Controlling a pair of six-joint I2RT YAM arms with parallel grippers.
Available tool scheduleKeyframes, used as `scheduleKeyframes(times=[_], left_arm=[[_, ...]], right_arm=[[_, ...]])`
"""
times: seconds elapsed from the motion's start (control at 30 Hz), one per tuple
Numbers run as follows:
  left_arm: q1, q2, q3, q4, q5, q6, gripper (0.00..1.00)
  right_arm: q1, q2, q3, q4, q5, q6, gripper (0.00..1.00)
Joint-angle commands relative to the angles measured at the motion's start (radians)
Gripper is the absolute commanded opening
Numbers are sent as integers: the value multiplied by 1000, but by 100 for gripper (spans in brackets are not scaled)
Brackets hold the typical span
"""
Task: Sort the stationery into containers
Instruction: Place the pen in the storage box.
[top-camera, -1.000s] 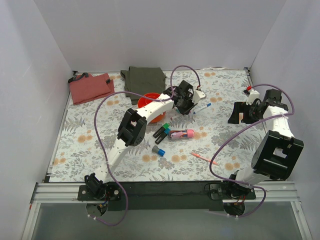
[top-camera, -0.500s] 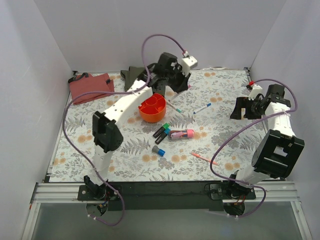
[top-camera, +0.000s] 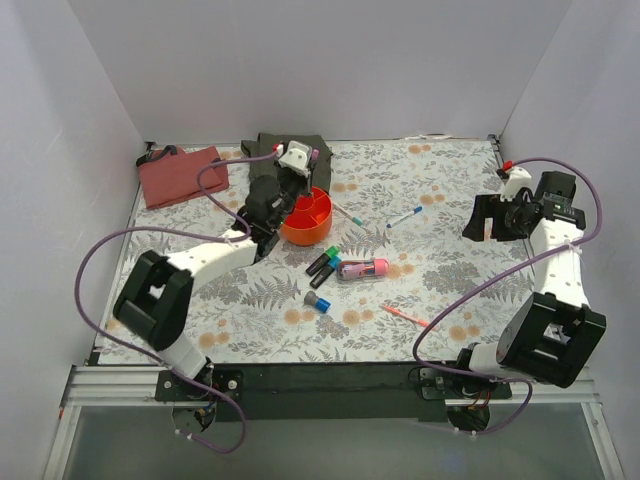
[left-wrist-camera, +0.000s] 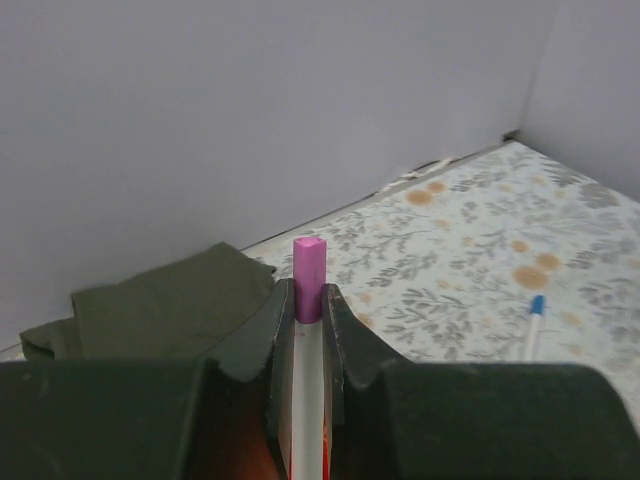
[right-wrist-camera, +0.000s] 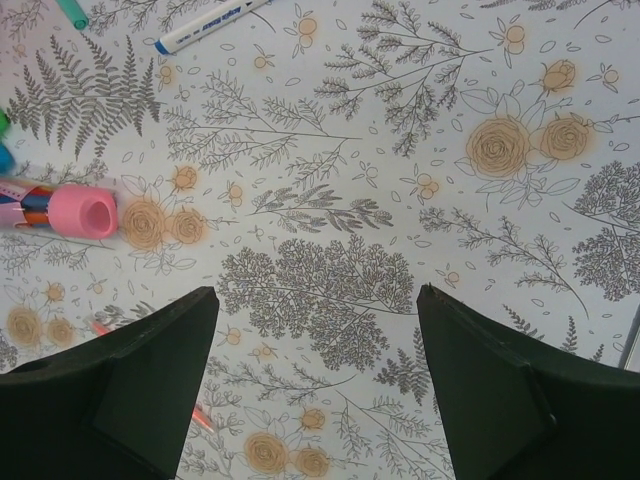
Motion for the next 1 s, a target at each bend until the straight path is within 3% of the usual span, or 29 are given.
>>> scheduleKeyframes(times=[0.0, 0.27, 0.47, 0.5, 0.6, 0.97], left_arm=[[-3, 135, 12, 489, -308, 111, 0], [44, 215, 52, 502, -325, 64, 0], [104, 201, 36, 389, -323, -11, 0], [121, 198, 54, 294, -328, -115, 0], [217, 187, 98, 47, -201, -301, 0], [250, 191, 78, 5, -20, -334, 0]], right_arm=[[8, -49, -17, -18, 11, 12, 89], [8, -100, -81, -27, 24, 6, 89], [10, -122, -132, -22, 23, 12, 89], [10, -120, -132, -21, 24, 14, 89], [8, -109, -123, -15, 25, 12, 89], [10, -89, -152, 17, 28, 17, 89]])
